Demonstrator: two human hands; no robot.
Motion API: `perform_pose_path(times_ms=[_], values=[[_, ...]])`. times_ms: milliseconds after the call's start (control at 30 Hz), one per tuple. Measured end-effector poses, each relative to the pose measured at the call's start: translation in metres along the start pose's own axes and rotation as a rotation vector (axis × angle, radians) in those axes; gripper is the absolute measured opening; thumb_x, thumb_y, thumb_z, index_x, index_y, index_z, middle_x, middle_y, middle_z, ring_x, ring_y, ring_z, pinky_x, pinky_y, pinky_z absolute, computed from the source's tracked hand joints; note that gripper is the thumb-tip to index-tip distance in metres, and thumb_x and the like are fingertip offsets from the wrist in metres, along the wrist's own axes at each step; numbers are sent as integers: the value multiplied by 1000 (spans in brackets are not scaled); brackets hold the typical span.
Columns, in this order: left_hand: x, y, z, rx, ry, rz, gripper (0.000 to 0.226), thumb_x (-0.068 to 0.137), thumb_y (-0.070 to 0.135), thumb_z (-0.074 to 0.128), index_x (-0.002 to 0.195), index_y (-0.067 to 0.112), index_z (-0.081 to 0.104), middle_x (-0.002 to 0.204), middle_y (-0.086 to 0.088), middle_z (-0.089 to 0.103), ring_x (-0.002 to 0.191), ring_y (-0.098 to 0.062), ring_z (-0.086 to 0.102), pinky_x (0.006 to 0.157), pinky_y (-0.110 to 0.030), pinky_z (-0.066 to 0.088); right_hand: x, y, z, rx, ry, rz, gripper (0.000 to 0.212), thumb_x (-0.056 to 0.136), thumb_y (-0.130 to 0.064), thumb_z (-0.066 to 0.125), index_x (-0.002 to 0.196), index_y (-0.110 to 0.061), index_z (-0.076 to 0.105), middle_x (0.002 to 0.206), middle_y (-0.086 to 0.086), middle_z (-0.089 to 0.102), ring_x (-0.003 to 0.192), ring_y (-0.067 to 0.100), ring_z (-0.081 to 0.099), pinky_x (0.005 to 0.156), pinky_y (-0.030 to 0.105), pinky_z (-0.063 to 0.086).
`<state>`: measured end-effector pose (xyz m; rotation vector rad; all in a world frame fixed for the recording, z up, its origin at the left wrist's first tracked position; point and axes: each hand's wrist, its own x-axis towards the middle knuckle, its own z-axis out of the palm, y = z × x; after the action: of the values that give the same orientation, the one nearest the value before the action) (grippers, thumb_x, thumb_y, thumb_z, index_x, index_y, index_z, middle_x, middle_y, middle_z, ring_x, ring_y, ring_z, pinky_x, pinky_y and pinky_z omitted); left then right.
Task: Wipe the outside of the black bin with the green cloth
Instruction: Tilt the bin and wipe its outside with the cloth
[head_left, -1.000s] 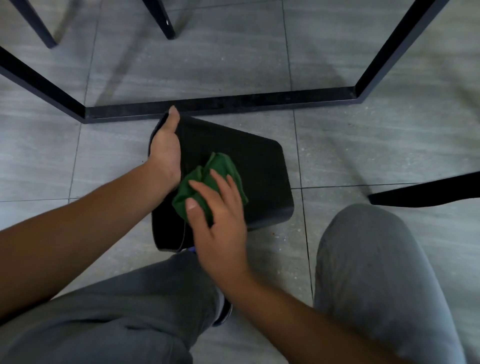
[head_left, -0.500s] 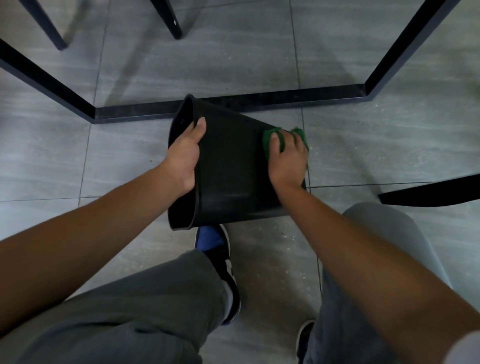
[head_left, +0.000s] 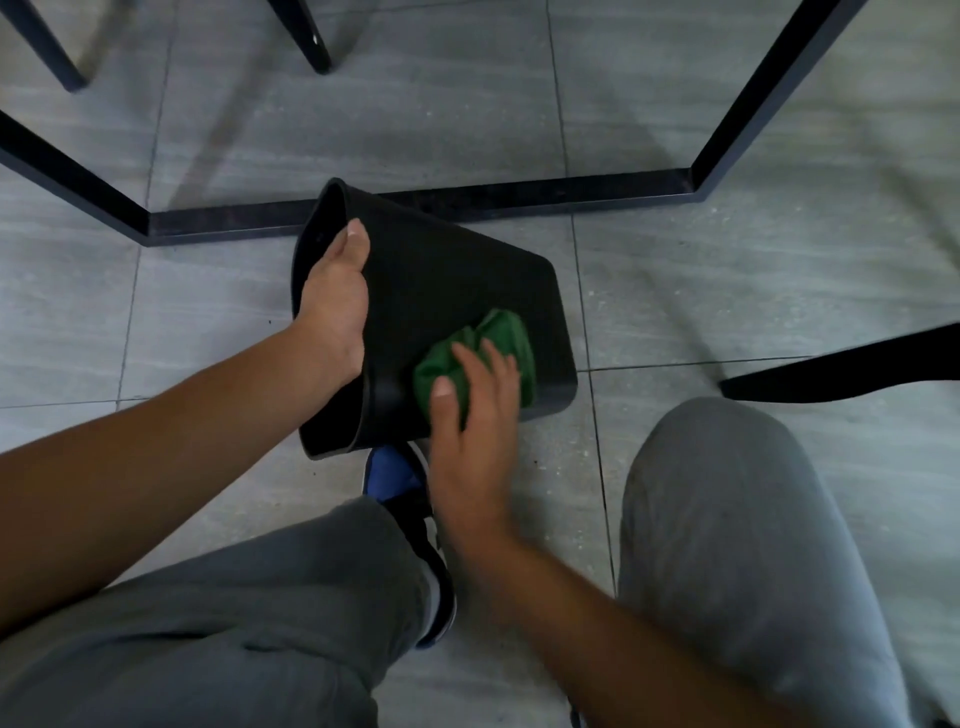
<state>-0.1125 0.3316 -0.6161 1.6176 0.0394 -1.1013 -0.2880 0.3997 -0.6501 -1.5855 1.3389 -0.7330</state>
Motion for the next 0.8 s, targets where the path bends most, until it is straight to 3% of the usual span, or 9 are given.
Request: perform_pose_path(times_ms=[100, 233, 433, 600, 733, 800], values=[[9, 2, -4, 23, 107, 32, 75, 76, 66, 61, 145, 36, 55, 147, -3, 58, 132, -31, 56, 112, -55, 45, -17, -29, 23, -8, -24, -135, 46, 107, -43, 39, 147, -25, 54, 164, 1, 40, 161, 23, 19, 129, 54, 22], [15, -1, -11, -127, 110, -5, 62, 88, 58, 61, 144, 31, 57, 137, -10, 64, 117, -37, 67, 95, -60, 57, 12, -10, 24, -18, 48, -162, 45, 106, -41, 41, 137, -18, 63, 155, 8, 49, 151, 31, 36, 122, 57, 33], [15, -3, -12, -155, 163, -37, 58, 92, 54, 60, 147, 34, 54, 142, -7, 61, 126, -35, 60, 108, -60, 48, 94, 61, 0, 2, 262, 205, 50, 108, -41, 37, 141, -10, 60, 158, 17, 45, 144, 32, 47, 115, 53, 45], [15, 0, -5, -174, 162, -22, 50, 103, 45, 50, 153, 37, 45, 152, -5, 52, 138, -32, 51, 116, -58, 39, 153, 82, -13, 108, 307, 449, 48, 111, -40, 39, 148, -13, 53, 155, 15, 47, 137, 33, 53, 114, 47, 45], [15, -1, -6, -185, 204, -40, 50, 104, 47, 48, 154, 39, 42, 157, -4, 47, 145, -30, 43, 120, -56, 34, 131, 59, -11, 134, 290, 419, 46, 110, -37, 43, 150, -15, 53, 156, 11, 48, 138, 29, 52, 115, 51, 45], [15, -2, -5, -180, 230, -23, 53, 103, 48, 49, 155, 38, 41, 158, -4, 45, 147, -29, 42, 122, -54, 32, 96, 33, -1, 145, 267, 367, 45, 110, -36, 45, 151, -18, 51, 163, 9, 40, 148, 29, 43, 118, 53, 42]])
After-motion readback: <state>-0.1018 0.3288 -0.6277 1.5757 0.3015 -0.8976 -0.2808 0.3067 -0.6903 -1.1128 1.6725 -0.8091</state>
